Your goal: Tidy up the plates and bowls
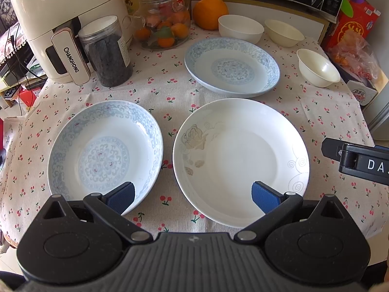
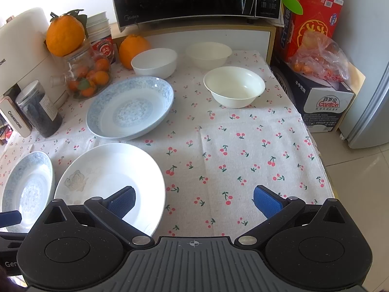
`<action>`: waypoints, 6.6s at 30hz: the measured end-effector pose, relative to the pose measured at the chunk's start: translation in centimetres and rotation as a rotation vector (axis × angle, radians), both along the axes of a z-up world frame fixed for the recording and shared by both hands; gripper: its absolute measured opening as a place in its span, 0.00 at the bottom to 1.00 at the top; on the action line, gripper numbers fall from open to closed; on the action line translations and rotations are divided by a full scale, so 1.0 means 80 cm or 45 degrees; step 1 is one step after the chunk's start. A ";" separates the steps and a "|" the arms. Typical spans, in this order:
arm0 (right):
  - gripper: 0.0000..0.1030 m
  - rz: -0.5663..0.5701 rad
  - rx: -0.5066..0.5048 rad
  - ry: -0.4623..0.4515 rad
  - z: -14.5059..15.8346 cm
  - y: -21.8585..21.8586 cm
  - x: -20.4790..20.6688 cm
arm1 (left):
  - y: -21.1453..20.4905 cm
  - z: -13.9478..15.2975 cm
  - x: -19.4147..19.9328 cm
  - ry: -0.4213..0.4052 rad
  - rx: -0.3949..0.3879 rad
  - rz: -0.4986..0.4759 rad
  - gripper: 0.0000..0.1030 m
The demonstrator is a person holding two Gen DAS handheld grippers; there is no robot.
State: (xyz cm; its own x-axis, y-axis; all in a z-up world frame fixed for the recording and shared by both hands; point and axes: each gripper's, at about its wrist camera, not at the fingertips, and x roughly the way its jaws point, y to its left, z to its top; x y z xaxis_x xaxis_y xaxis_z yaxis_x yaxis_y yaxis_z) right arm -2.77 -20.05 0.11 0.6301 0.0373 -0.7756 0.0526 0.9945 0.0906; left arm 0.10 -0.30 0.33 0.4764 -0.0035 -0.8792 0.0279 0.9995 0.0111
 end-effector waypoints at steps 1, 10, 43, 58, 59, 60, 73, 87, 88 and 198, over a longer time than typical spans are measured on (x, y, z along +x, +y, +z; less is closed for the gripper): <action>1.00 0.000 0.000 0.000 0.000 0.000 0.000 | -0.001 0.001 0.000 -0.001 0.001 0.001 1.00; 1.00 -0.001 0.000 0.001 -0.001 0.000 0.000 | 0.000 0.001 0.000 -0.002 -0.001 -0.002 1.00; 1.00 0.001 0.002 0.008 -0.001 0.000 0.000 | 0.000 0.004 0.001 -0.015 0.011 -0.006 1.00; 1.00 0.013 0.001 0.023 -0.002 0.002 0.002 | -0.001 0.006 0.000 -0.049 0.017 -0.017 1.00; 1.00 0.014 0.002 0.021 -0.001 0.002 0.002 | -0.001 0.007 0.000 -0.052 0.017 -0.022 1.00; 1.00 0.014 0.005 0.020 -0.001 0.002 0.002 | -0.001 0.007 0.000 -0.058 0.021 -0.026 1.00; 1.00 0.268 0.232 0.118 0.010 -0.002 0.042 | 0.017 0.030 0.038 -0.116 -0.071 -0.216 0.99; 0.99 0.305 0.598 0.237 -0.038 -0.031 0.096 | 0.052 -0.008 0.106 -0.119 -0.238 -0.339 0.61; 0.98 0.296 0.606 0.224 -0.037 -0.033 0.102 | 0.054 -0.011 0.113 -0.114 -0.257 -0.334 0.60; 0.23 -0.274 0.600 0.432 -0.082 -0.232 0.067 | -0.144 -0.057 0.094 -0.119 -0.186 -0.769 0.16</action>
